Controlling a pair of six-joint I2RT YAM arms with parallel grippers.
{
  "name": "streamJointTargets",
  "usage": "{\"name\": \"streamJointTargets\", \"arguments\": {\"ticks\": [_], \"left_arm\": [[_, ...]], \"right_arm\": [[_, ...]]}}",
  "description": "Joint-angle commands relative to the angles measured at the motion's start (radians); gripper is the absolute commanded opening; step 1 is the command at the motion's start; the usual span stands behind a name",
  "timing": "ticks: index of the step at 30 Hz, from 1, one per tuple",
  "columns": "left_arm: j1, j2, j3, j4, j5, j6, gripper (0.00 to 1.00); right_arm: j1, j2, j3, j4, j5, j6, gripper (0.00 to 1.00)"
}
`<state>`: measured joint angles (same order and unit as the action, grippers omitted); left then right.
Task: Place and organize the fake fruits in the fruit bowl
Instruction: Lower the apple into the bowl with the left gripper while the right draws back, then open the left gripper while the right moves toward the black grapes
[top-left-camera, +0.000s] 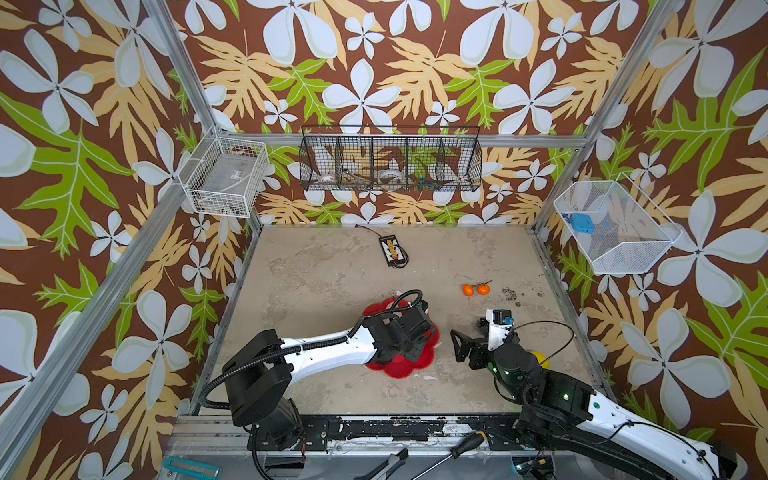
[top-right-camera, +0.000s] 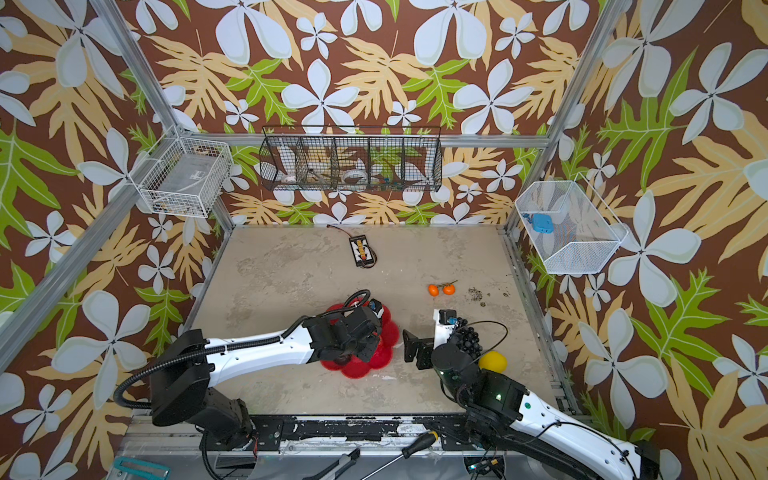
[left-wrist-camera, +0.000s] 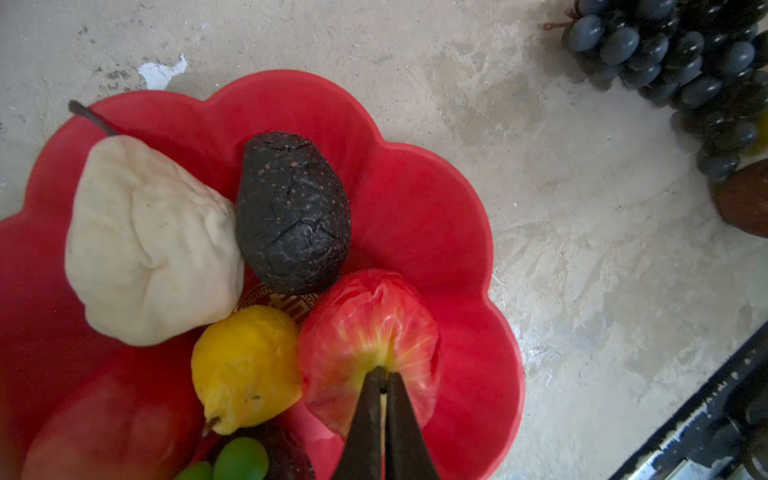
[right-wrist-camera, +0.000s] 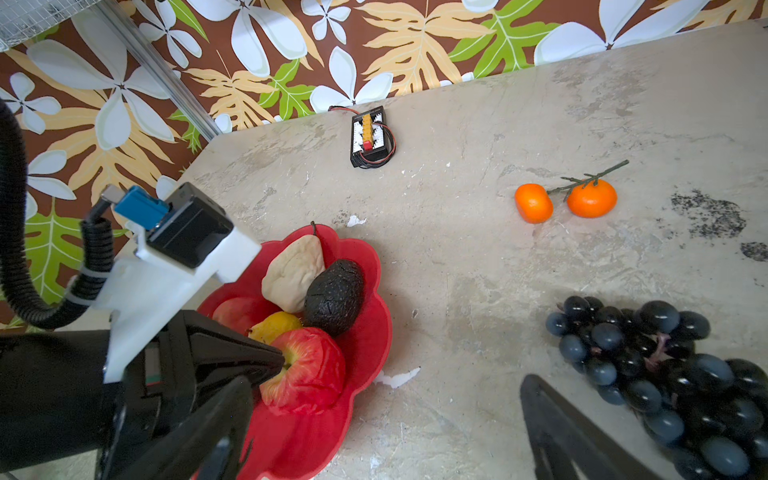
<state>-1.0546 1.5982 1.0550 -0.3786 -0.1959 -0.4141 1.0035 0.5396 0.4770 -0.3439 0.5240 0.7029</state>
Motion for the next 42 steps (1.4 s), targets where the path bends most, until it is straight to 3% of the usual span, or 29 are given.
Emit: {"name": "streamJointTargets", "arguments": {"ticks": [1,14,19,23,26,30,38,40,42], "left_arm": [[0.0,0.009,0.009,-0.008,-0.033,0.006,0.0],[-0.001,-0.047,-0.009,-0.002,-0.028,0.008,0.2],[0.0,-0.103,-0.027,0.014,-0.026,0.003,0.31],[0.0,-0.17,-0.067,0.048,-0.03,-0.013,0.35],[0.001,-0.244,-0.121,0.09,-0.039,-0.03,0.4],[0.0,-0.39,-0.243,0.184,-0.075,-0.049,0.45],[0.0,-0.736,-0.51,0.307,-0.244,-0.065,0.57],[0.0,-0.813,-0.571,0.322,-0.29,-0.059,0.61],[0.001,-0.872,-0.616,0.329,-0.328,-0.061,0.64]], "right_arm": [[0.001,-0.004,0.006,-0.003,0.011,-0.004,1.0],[0.0,-0.011,0.037,-0.048,0.09,-0.023,0.99],[-0.005,0.024,0.065,-0.13,0.144,0.042,0.98],[-0.055,0.062,0.086,-0.195,0.12,0.103,0.97],[-0.126,0.093,0.091,-0.251,0.072,0.155,0.97],[-0.144,0.125,0.064,-0.329,0.104,0.313,0.96],[-0.177,0.264,0.113,-0.503,0.139,0.545,0.96],[-0.243,0.307,0.114,-0.526,0.097,0.568,0.97],[-0.337,0.338,0.105,-0.495,0.024,0.499,0.97]]}}
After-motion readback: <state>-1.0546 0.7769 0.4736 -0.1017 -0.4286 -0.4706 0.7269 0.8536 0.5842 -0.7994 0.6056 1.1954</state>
